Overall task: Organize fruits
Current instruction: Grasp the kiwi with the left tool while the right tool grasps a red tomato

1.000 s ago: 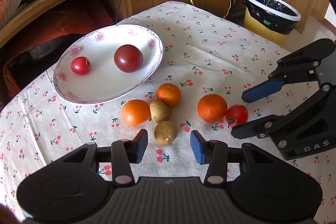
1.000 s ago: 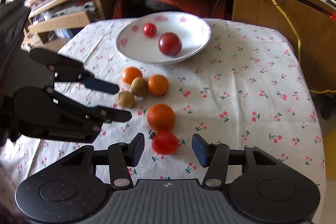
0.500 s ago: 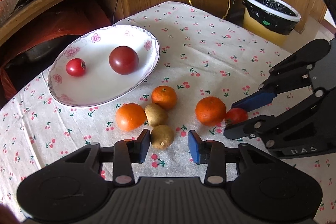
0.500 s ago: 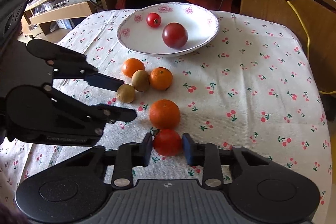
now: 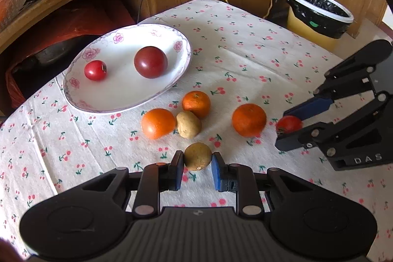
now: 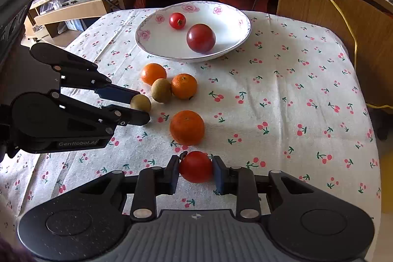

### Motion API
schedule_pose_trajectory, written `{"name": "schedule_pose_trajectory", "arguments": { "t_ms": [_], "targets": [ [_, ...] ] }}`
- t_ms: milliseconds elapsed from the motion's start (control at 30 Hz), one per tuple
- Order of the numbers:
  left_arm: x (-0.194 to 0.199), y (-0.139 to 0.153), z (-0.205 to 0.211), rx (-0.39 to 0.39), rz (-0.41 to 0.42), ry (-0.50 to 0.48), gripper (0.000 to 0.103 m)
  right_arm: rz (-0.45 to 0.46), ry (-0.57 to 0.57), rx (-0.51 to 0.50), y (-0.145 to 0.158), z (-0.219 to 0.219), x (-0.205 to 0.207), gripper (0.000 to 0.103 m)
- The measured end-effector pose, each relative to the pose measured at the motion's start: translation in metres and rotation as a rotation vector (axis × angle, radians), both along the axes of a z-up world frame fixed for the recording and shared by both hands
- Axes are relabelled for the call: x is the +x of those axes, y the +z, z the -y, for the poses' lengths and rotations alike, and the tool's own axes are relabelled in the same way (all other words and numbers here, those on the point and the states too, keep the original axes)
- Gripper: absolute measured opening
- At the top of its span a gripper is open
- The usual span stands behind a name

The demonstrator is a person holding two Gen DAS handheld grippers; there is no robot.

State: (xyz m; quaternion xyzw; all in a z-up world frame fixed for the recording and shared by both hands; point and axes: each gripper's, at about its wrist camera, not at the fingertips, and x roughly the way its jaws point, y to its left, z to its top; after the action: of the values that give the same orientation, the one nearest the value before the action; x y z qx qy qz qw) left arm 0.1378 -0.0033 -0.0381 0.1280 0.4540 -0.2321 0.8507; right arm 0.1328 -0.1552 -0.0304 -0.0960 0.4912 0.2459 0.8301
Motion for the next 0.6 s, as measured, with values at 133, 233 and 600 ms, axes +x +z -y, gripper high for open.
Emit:
{"name": "schedule_pose_trajectory", "arguments": {
  "t_ms": [133, 233, 600],
  "targets": [
    [-0.006, -0.0014, -0.0055, 0.003, -0.01, -0.005, 0.033, -0.002, 0.012, 0.006, 0.0017, -0.0019, -0.003, 0.024],
    [-0.0081, -0.0014, -0.0073, 0.012, -0.005, -0.007, 0.033, -0.005, 0.023, -0.013, -0.0025, -0.005, -0.0023, 0.024],
    [-0.0037, -0.0032, -0.0078, -0.005, 0.0, 0.003, 0.033, 0.001, 0.031, -0.019, -0.0043, -0.0098, 0.0011, 0.028]
  ]
}}
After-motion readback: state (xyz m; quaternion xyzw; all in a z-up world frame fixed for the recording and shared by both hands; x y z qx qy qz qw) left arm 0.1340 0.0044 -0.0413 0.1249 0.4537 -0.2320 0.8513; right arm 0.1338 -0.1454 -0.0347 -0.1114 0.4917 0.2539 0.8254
